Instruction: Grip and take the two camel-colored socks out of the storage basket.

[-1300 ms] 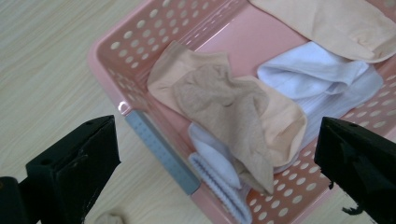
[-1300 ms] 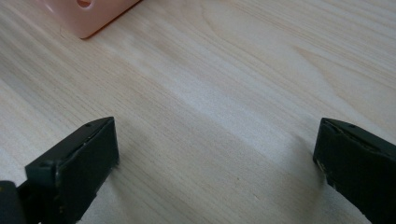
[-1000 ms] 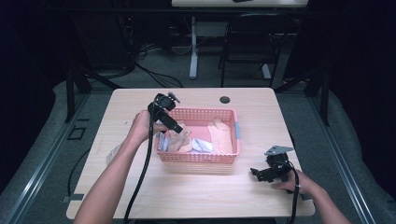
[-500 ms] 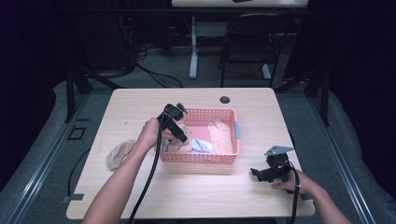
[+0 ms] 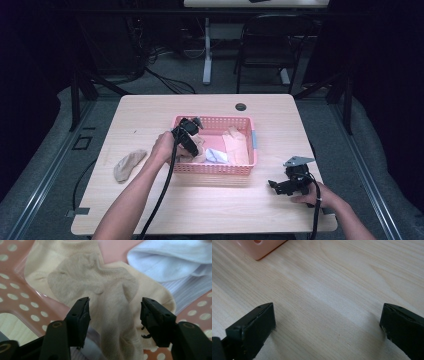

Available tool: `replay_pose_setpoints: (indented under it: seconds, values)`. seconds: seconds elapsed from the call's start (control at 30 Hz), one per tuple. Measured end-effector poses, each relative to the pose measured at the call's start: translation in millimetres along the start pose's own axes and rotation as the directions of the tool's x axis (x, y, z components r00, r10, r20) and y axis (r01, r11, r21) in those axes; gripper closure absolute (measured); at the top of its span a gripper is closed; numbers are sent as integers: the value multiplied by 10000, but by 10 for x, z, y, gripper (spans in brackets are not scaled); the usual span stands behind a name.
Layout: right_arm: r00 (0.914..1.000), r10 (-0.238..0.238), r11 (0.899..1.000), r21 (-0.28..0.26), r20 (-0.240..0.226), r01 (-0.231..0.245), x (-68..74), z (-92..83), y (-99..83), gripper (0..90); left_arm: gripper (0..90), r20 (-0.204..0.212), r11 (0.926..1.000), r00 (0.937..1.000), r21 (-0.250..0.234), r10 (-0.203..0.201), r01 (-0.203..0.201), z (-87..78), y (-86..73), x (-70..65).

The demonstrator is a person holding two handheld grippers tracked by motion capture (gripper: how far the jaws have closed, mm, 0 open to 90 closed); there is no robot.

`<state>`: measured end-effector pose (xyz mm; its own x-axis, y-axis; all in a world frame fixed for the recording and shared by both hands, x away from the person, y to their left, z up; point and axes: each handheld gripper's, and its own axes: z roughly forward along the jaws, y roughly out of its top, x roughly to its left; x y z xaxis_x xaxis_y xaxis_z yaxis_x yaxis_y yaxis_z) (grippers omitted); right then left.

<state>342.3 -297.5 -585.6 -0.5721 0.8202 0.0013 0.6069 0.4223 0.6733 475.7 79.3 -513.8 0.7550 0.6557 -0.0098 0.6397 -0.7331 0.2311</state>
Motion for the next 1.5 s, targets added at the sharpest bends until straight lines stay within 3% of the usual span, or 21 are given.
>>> replay_pose_setpoints:
  seconds: [0.2,0.5,0.77,0.97,1.5]
  values:
    - [10000,-19,10000,10,-31,19,-2,0,1,0,580,-22,9996,10000,291,57,-57,79,18,-21]
    - [10000,-8,10000,9,4,8,0,-1,-1,0,812,-209,9995,9995,218,247,-242,52,19,-31]
    - [10000,-4,10000,13,-2,4,0,-1,-1,0,831,-395,9995,9989,-150,256,-262,-85,-12,0]
    - [10000,-6,10000,14,2,6,0,-1,0,0,832,59,9977,10000,-674,-54,58,-212,-42,46]
    - [10000,0,10000,13,4,0,1,-1,-1,0,832,276,9925,9991,-1189,329,-294,-601,12,4]
